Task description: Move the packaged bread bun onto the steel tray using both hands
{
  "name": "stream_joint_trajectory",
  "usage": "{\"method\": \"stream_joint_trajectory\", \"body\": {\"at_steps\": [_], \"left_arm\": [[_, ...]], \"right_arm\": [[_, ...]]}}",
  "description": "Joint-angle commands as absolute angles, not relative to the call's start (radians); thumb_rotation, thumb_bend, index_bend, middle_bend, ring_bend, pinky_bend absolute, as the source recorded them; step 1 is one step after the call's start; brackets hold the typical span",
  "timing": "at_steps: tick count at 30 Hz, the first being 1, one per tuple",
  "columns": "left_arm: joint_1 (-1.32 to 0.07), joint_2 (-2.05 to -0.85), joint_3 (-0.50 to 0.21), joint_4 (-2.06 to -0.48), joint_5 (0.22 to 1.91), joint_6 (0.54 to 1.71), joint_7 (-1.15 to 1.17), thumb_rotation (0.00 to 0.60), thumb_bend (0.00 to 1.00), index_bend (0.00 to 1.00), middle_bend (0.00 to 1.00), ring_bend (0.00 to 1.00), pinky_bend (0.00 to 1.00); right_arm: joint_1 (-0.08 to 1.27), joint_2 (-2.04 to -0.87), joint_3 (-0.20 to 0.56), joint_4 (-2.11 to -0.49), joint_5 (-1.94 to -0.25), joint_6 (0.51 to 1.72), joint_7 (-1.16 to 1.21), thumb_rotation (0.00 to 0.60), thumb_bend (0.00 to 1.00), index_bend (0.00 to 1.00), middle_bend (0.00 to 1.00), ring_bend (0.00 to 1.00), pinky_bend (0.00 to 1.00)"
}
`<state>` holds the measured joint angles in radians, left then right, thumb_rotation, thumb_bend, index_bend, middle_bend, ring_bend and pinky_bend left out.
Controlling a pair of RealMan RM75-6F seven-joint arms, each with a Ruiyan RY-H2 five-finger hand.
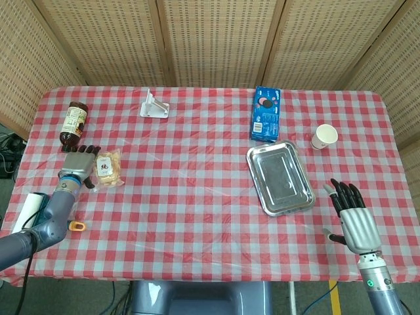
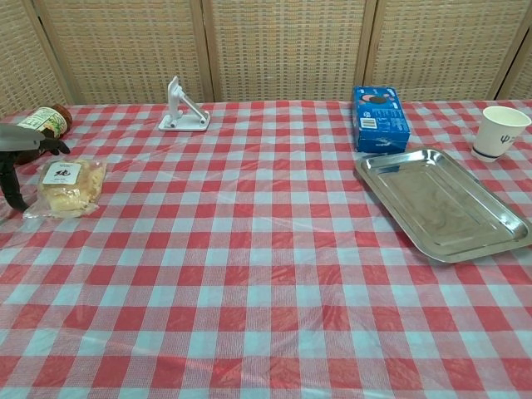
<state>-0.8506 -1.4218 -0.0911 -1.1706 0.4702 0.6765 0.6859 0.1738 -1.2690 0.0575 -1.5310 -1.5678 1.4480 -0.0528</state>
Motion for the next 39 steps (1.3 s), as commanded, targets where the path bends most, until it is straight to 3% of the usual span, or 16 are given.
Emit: {"method": "stream_joint_trajectory", "body": {"at_steps": [1, 7, 10, 11, 14, 17, 25, 39], "left_arm": [[-0.865, -1.452, -0.088, -1.146, 0.459, 0.692, 0.687, 0.6, 0.09, 0.0, 0.0, 0.0, 0.0], [-0.875, -1.499, -0.085, -1.111, 0.488, 0.723, 0.678, 0.6, 0.13, 0.18, 0.0, 0.0, 0.01], [-0.873, -1.52, -0.084, -1.092, 0.507, 0.729, 0.666, 0.6, 0.21, 0.22, 0.0, 0.0, 0.07], [-0.873, -1.529, -0.084, -1.083, 0.513, 0.729, 0.662, 0.6, 0.28, 0.28, 0.01, 0.02, 0.13], [-0.867, -1.562, -0.093, -1.049, 0.545, 0.754, 0.635, 0.6, 0.44, 0.47, 0.18, 0.16, 0.32], [-0.851, -1.601, -0.1, -1.011, 0.614, 0.802, 0.586, 0.6, 0.48, 0.55, 0.28, 0.24, 0.38], [-0.822, -1.606, -0.111, -1.011, 0.729, 0.859, 0.505, 0.6, 0.48, 0.55, 0.28, 0.25, 0.38], [-0.812, -1.475, -0.168, -1.274, 0.861, 1.006, 0.498, 0.6, 0.48, 0.59, 0.3, 0.26, 0.38]], "right_arm": [[0.174, -1.272, 0.057, -1.527, -1.572, 1.452, -0.049, 0.6, 0.07, 0.0, 0.0, 0.0, 0.0], [0.175, -1.271, 0.055, -1.521, -1.571, 1.449, -0.039, 0.6, 0.07, 0.0, 0.0, 0.0, 0.0], [0.175, -1.269, 0.053, -1.523, -1.578, 1.451, -0.038, 0.6, 0.07, 0.0, 0.0, 0.0, 0.0], [0.175, -1.269, 0.052, -1.524, -1.581, 1.452, -0.038, 0.6, 0.07, 0.0, 0.0, 0.0, 0.0], [0.174, -1.268, 0.05, -1.525, -1.587, 1.457, -0.035, 0.6, 0.07, 0.0, 0.0, 0.0, 0.0], [0.173, -1.266, 0.05, -1.525, -1.592, 1.464, -0.029, 0.6, 0.07, 0.0, 0.0, 0.0, 0.0], [0.172, -1.262, 0.048, -1.526, -1.597, 1.47, -0.022, 0.6, 0.06, 0.0, 0.0, 0.0, 0.0], [0.168, -1.249, 0.049, -1.534, -1.602, 1.481, -0.005, 0.6, 0.07, 0.0, 0.0, 0.0, 0.0]]}}
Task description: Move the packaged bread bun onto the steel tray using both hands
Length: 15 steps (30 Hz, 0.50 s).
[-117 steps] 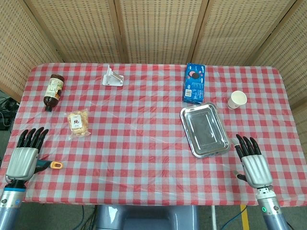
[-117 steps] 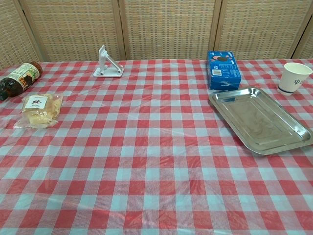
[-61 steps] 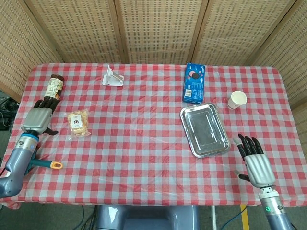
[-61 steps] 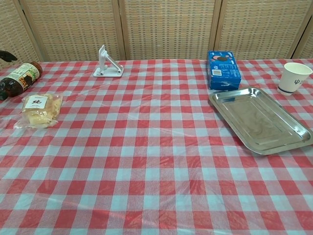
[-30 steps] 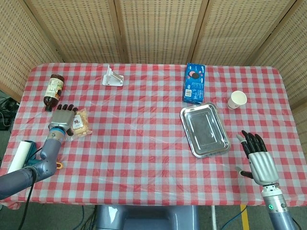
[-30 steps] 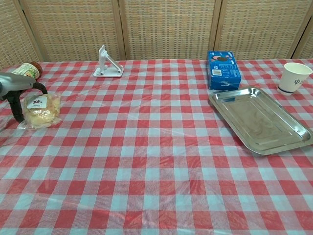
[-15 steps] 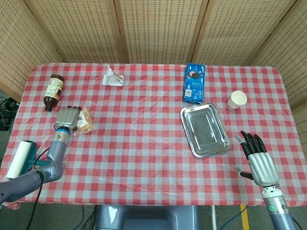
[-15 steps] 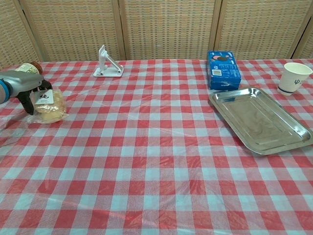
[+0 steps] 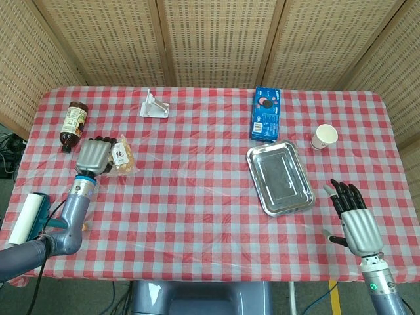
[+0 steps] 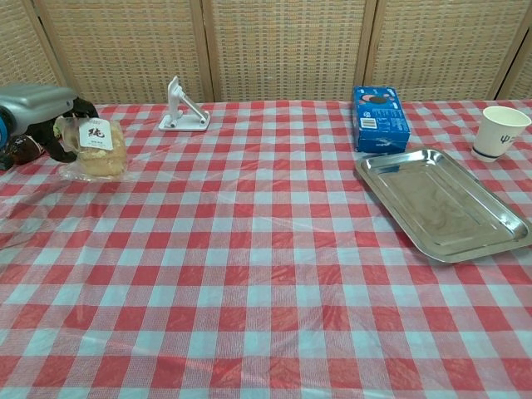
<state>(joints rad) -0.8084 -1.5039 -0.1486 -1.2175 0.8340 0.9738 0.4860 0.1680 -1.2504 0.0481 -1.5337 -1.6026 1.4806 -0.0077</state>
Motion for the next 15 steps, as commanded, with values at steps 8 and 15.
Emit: {"method": "stream_joint_trajectory", "body": {"at_steps": [8, 15], "left_arm": [[-0.854, -1.494, -0.212, -1.35, 0.88, 1.017, 0.521, 0.6, 0.48, 0.59, 0.3, 0.26, 0.38], [-0.93, -1.608, -0.251, -1.292, 0.861, 0.976, 0.549, 0.6, 0.48, 0.59, 0.3, 0.26, 0.38]], "right_arm": [[0.171, -1.246, 0.052, -1.529, -1.591, 1.472, 0.01, 0.6, 0.06, 0.0, 0.0, 0.0, 0.0], [0.174, -1.24, 0.059, -1.519, -1.565, 1.452, 0.025, 0.6, 0.06, 0.0, 0.0, 0.0, 0.0]]}}
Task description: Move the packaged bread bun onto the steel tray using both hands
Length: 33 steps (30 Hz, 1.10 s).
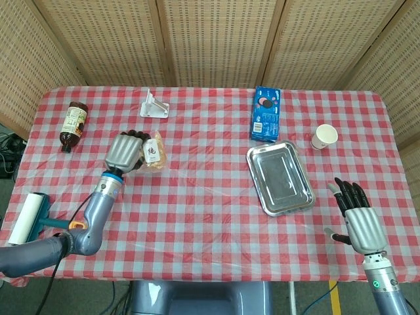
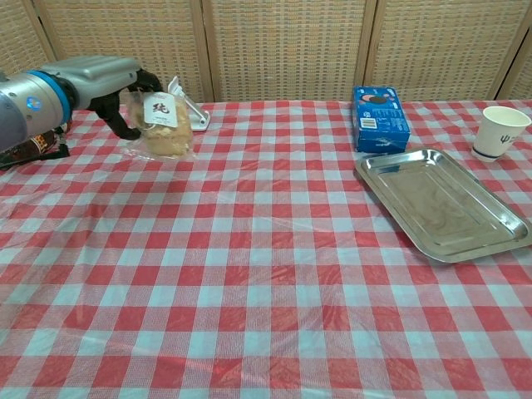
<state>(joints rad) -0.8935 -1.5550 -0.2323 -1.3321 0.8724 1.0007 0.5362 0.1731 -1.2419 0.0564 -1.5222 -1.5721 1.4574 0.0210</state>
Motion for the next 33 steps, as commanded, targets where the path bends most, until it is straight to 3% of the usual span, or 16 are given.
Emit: {"method": "stream_joint_trajectory", "body": {"at_steps": [1, 17, 19, 21, 23, 25, 33], "left_arm": [[-0.941, -1.626, -0.254, -1.275, 0.858, 0.968, 0.553, 0.6, 0.48, 0.59, 0.3, 0.26, 0.38], [-1.11, -1.899, -0.298, -1.001, 0.878, 0.85, 0.548, 0.6, 0.47, 0.56, 0.26, 0.25, 0.34], [-1.122, -1.923, -0.301, -0.971, 0.881, 0.838, 0.542, 0.6, 0.46, 0.51, 0.22, 0.2, 0.28], [-1.133, -1.947, -0.302, -0.938, 0.888, 0.828, 0.534, 0.6, 0.43, 0.39, 0.11, 0.09, 0.17], [-1.139, -1.961, -0.3, -0.913, 0.892, 0.817, 0.529, 0.6, 0.32, 0.18, 0.01, 0.01, 0.03], [-1.144, -1.971, -0.298, -0.891, 0.885, 0.797, 0.535, 0.6, 0.24, 0.06, 0.0, 0.0, 0.0], [-1.125, -1.937, -0.298, -0.928, 0.892, 0.817, 0.538, 0.6, 0.22, 0.0, 0.0, 0.0, 0.0]], "right_arm": [[0.175, -1.24, 0.061, -1.518, -1.561, 1.45, 0.027, 0.6, 0.07, 0.0, 0.0, 0.0, 0.0], [0.179, -1.24, 0.081, -1.487, -1.509, 1.424, 0.059, 0.6, 0.06, 0.0, 0.0, 0.0, 0.0], [0.18, -1.241, 0.084, -1.48, -1.504, 1.421, 0.065, 0.6, 0.06, 0.0, 0.0, 0.0, 0.0], [0.18, -1.242, 0.085, -1.471, -1.497, 1.415, 0.071, 0.6, 0.06, 0.0, 0.0, 0.0, 0.0], [0.18, -1.242, 0.086, -1.466, -1.493, 1.412, 0.077, 0.6, 0.07, 0.0, 0.0, 0.0, 0.0], [0.18, -1.242, 0.085, -1.461, -1.488, 1.409, 0.08, 0.6, 0.07, 0.0, 0.0, 0.0, 0.0], [0.175, -1.242, 0.082, -1.461, -1.489, 1.412, 0.071, 0.6, 0.07, 0.0, 0.0, 0.0, 0.0]]}}
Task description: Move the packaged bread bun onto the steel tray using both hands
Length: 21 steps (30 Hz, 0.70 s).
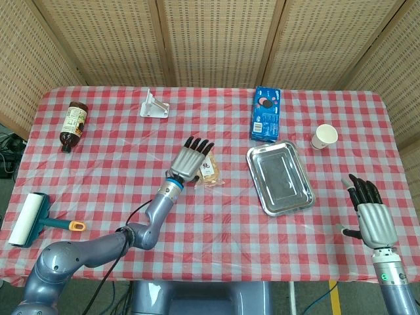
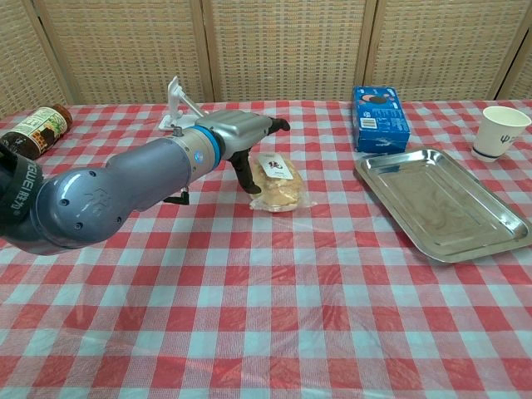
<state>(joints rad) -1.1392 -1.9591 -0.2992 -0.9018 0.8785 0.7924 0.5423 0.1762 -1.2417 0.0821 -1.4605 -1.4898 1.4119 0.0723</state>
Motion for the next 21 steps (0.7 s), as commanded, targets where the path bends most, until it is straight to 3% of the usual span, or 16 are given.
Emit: {"method": "stream_joint_trajectory", "body": {"at_steps": [1, 11, 21], "left_arm": [[-1.113, -1.918, -0.296, -0.953, 0.9, 0.832, 0.534, 0.6, 0.22, 0.0, 0.0, 0.0, 0.0], [-0.915, -1.612, -0.25, -1.348, 0.977, 1.032, 0.498, 0.6, 0.22, 0.0, 0.0, 0.0, 0.0], [-0.673, -1.321, -0.117, -1.645, 1.118, 1.252, 0.441, 0.6, 0.19, 0.0, 0.0, 0.0, 0.0]], "right_arm": [[0.175, -1.243, 0.081, -1.461, -1.488, 1.412, 0.068, 0.6, 0.06, 0.0, 0.0, 0.0, 0.0], [0.172, -1.248, 0.074, -1.471, -1.499, 1.418, 0.037, 0.6, 0.06, 0.0, 0.0, 0.0, 0.0], [0.165, -1.255, 0.064, -1.496, -1.525, 1.442, -0.014, 0.6, 0.06, 0.0, 0.0, 0.0, 0.0]]}}
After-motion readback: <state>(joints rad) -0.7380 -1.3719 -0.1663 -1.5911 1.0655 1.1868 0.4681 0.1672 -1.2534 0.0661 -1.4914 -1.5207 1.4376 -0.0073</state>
